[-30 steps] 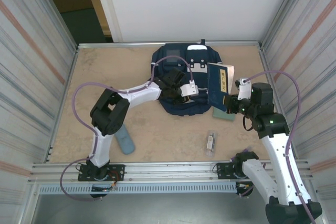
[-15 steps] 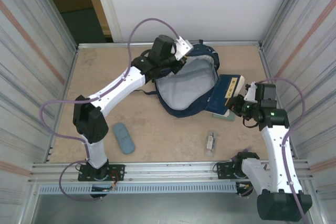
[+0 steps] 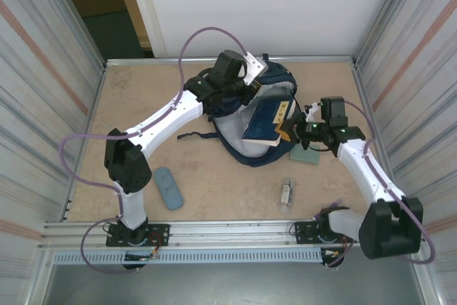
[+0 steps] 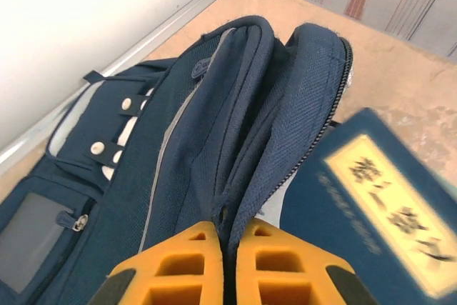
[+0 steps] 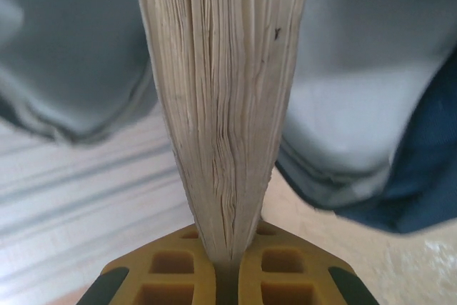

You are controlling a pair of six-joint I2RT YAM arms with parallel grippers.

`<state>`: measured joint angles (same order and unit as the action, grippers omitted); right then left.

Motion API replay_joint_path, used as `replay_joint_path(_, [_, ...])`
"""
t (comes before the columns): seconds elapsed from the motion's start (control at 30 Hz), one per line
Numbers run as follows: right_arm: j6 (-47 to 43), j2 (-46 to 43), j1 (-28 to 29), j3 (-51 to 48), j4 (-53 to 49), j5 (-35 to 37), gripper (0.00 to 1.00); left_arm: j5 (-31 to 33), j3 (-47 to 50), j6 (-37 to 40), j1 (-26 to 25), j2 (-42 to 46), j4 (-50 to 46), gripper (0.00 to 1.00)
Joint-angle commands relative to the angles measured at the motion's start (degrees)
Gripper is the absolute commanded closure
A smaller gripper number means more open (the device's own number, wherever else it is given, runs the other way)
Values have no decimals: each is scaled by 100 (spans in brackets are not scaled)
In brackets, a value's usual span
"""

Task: Pack the student bag

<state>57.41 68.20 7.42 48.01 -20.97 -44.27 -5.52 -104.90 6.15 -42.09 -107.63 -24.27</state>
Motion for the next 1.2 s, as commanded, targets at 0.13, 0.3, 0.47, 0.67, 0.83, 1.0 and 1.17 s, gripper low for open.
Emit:
replay_joint_path(0.13, [1685,1772,467,642,2276,768,100,-441,-359,-605,9,237,531,100])
replay_joint_path(0.3, [2374,2375,632,561,3517,1594,100,-710,114,-580,0,464,1209,100])
replay_joint_path(0.47, [2763,3086,946,769,4299,2439,100,-915,255,-558,-6,515,1450,100])
replay_joint_path(0.67, [3797,3898,1453,924,4643,3987,100,-1162,150,-896,-1,366,1762,100])
replay_joint_path(0.83, [4519,4478,1824,1439,4660,5060,100,-1363,67,-1223,-1,277,1771,100])
replay_joint_path(1.0, [5598,5144,2017,1854,4869,5594,100,-1431,312,-1336,9,368,1913,100])
replay_joint_path(1.17, [5835,5526,2218,2620,4199,5631,79,-1383,469,-1326,92,494,1949,100])
